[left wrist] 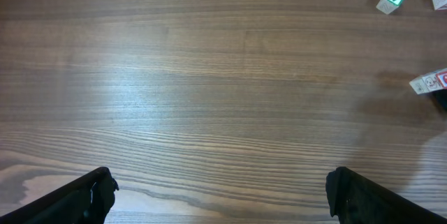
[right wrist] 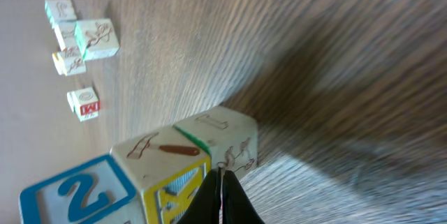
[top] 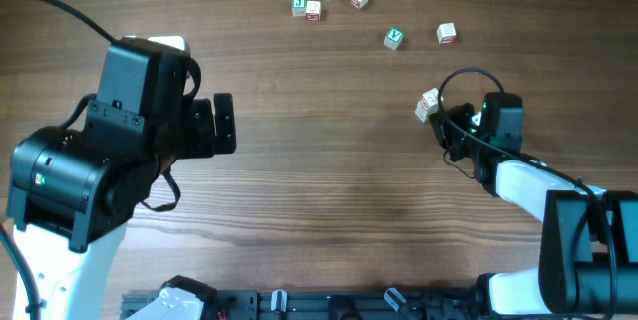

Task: Form a tower

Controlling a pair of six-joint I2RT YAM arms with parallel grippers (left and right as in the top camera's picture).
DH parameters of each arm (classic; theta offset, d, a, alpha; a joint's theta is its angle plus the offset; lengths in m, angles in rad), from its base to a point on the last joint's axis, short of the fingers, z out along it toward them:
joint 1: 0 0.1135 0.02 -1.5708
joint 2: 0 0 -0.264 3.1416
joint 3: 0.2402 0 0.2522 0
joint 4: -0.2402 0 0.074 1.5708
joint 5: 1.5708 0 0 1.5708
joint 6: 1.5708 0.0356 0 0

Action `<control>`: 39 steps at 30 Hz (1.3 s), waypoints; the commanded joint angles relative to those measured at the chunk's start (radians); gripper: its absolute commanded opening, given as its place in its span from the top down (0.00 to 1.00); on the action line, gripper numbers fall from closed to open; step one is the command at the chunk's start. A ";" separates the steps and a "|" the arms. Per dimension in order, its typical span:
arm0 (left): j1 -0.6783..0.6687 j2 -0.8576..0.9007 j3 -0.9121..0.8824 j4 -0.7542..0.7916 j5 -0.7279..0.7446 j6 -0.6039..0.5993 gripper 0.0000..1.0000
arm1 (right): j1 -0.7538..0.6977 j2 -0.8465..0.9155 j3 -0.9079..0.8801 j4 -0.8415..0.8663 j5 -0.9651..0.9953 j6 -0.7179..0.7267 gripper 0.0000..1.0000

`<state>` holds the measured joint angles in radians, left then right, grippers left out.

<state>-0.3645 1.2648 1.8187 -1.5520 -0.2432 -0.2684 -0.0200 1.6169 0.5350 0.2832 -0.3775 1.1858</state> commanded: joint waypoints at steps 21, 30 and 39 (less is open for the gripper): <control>0.003 -0.004 -0.002 0.002 -0.016 -0.011 0.00 | 0.020 0.014 0.000 -0.053 0.087 0.018 0.96; 0.003 -0.004 -0.002 0.002 -0.016 -0.012 0.00 | 0.040 0.014 0.000 -0.039 0.105 0.019 0.96; 0.003 -0.004 -0.002 0.002 -0.016 -0.011 0.00 | 0.046 0.014 0.000 -0.035 0.108 0.022 0.96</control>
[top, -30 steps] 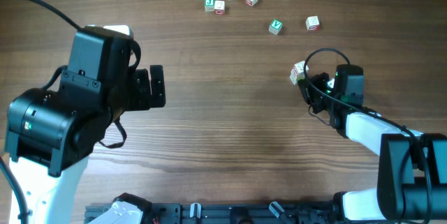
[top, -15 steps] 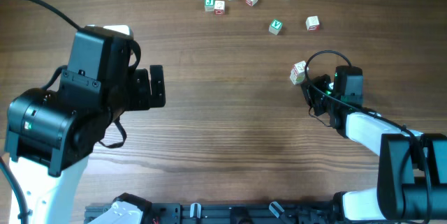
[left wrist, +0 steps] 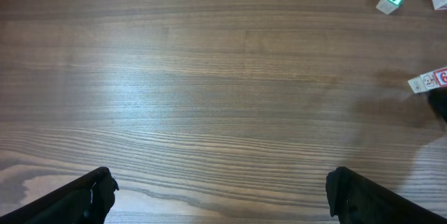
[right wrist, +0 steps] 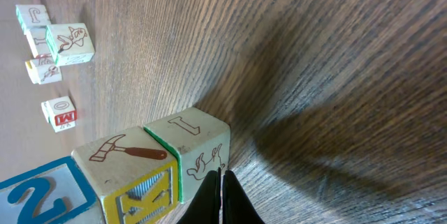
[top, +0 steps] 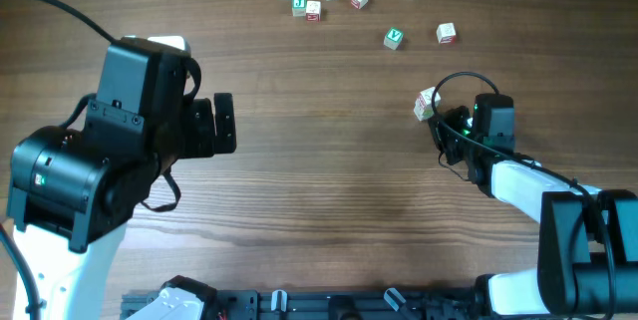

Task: Form a tower

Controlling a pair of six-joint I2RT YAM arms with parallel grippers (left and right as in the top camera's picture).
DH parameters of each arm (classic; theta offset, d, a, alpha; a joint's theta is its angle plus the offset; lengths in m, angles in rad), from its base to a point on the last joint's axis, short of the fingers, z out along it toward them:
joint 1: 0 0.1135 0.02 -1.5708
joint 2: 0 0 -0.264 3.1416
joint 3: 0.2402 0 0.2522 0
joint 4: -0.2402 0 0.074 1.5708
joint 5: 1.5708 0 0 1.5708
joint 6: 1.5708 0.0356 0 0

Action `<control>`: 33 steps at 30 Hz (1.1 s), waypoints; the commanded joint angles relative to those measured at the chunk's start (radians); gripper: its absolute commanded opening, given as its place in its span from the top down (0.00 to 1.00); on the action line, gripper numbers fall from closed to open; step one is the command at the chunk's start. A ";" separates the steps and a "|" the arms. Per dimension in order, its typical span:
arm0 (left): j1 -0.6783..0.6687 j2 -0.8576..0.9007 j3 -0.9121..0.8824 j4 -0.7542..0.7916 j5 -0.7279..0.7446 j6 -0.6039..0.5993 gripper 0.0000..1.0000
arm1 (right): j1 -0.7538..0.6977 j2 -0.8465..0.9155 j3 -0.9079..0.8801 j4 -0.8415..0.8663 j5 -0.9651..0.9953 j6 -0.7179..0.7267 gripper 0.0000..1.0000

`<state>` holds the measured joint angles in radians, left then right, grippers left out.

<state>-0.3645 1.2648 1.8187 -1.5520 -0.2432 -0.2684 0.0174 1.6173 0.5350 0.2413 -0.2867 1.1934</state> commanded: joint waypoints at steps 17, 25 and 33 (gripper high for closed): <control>0.003 -0.004 -0.002 0.002 -0.016 -0.011 0.00 | 0.019 0.014 0.000 0.032 -0.013 0.014 0.96; 0.003 -0.004 -0.002 0.002 -0.016 -0.011 0.00 | 0.019 0.014 -0.001 0.033 -0.025 0.014 0.96; 0.003 -0.004 -0.002 0.002 -0.016 -0.011 0.00 | 0.019 0.014 0.000 0.035 -0.027 0.014 0.96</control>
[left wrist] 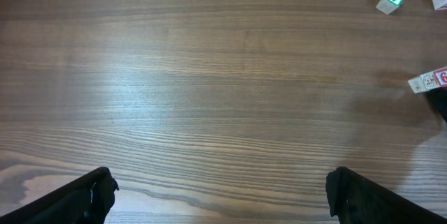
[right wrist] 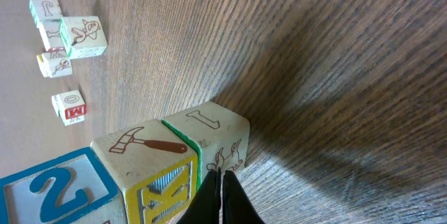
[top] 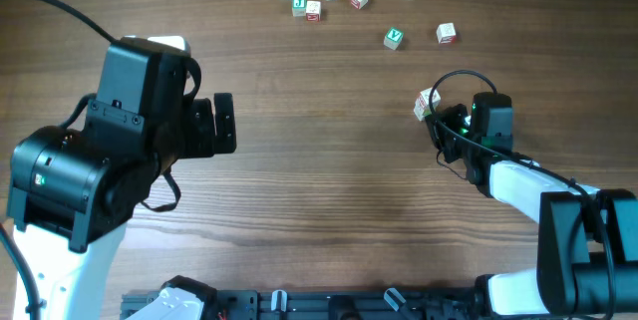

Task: Form a tower

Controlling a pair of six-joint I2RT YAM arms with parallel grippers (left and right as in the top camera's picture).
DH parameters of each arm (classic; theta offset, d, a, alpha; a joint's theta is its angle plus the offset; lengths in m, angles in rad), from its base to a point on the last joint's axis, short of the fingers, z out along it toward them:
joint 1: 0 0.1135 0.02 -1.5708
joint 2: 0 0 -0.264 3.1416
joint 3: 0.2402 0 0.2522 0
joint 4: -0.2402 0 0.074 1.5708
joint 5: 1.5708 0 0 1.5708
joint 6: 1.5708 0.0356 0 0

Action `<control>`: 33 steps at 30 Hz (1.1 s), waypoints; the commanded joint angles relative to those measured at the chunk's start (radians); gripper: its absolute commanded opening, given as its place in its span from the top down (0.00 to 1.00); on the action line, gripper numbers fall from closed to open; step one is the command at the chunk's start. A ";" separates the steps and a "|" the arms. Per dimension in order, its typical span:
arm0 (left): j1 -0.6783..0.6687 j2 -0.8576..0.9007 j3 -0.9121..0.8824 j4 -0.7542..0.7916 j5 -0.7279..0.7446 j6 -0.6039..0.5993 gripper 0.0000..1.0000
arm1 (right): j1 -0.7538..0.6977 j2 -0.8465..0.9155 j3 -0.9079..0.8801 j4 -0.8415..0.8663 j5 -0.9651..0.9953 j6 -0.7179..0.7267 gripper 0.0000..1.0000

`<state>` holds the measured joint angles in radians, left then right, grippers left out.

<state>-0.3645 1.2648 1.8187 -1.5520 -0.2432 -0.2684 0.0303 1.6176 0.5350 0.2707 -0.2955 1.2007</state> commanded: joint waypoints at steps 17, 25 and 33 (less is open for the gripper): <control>0.003 -0.004 -0.002 0.002 -0.016 -0.011 0.00 | 0.031 0.013 0.000 0.023 -0.080 -0.040 0.96; 0.003 -0.004 -0.002 0.002 -0.016 -0.011 0.00 | 0.027 -0.187 0.000 -0.307 -0.112 -0.312 0.95; 0.003 -0.004 -0.002 0.002 -0.016 -0.011 0.00 | 0.027 -0.504 0.479 -1.003 0.231 -0.781 0.42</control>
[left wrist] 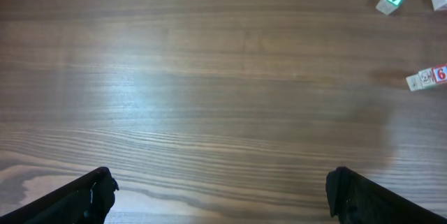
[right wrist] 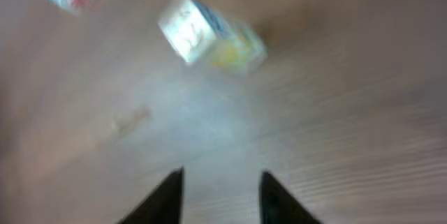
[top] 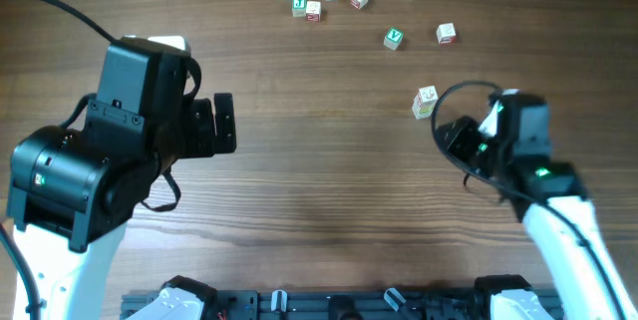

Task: Form a tower

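Observation:
A short stack of lettered wooden blocks [top: 426,103] stands right of the table's middle. The left wrist view shows this block stack [left wrist: 427,78] at its right edge, and the blurred right wrist view has the block stack [right wrist: 209,32] ahead. My right gripper [top: 451,139] hangs just right of and nearer than the stack, apart from it. In its own view the right gripper [right wrist: 220,185] is open and holds nothing. My left gripper [left wrist: 220,185] is open over bare wood at the left.
Several loose blocks lie scattered along the far edge. A green V block [top: 394,37] and a red-marked block [top: 446,32] sit closest to the stack. The wooden table [top: 329,180] spreads between the arms.
My right gripper was shut with its tip right against the stack. Now it is open, drawn back and higher, and its arm lies farther right. The stack stands where it was.
At each earlier moment my right gripper was shut, tip close against the stack's side, and the stack shifted only slightly. Now the gripper is open and away from the blocks. My left arm has stayed still and open throughout.

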Controlling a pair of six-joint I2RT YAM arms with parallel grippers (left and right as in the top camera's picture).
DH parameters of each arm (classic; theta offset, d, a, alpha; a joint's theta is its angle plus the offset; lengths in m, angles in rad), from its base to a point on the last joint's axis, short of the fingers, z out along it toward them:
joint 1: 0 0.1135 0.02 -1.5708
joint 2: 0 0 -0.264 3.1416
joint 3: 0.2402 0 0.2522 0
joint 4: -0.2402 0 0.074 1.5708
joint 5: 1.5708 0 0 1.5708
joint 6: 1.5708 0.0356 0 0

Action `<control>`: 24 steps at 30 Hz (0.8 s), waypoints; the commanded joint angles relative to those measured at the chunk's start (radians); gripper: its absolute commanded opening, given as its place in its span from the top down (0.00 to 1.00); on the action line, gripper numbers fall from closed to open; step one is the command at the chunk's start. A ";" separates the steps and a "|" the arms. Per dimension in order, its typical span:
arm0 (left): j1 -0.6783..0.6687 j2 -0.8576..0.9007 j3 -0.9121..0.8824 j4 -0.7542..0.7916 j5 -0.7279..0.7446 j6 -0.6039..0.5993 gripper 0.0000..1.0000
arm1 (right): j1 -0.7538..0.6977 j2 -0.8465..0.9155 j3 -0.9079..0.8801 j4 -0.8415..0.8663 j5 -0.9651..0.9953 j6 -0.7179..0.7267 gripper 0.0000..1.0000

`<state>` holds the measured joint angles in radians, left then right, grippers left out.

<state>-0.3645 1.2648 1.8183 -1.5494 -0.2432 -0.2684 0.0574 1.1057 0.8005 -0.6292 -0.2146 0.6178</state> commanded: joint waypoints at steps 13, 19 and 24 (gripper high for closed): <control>0.003 -0.004 -0.002 -0.001 -0.016 -0.011 0.00 | 0.126 0.808 0.824 -0.468 0.116 -0.507 0.00; 0.003 -0.004 -0.002 -0.001 -0.016 -0.011 0.00 | 0.148 0.951 0.824 -0.452 0.243 -0.485 0.01; 0.003 -0.004 -0.002 -0.001 -0.016 -0.011 0.00 | 0.146 0.978 0.808 -0.425 0.258 -0.535 0.00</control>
<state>-0.3645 1.2644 1.8168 -1.5520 -0.2432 -0.2684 0.2077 2.0541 1.5997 -1.0733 0.0391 0.1329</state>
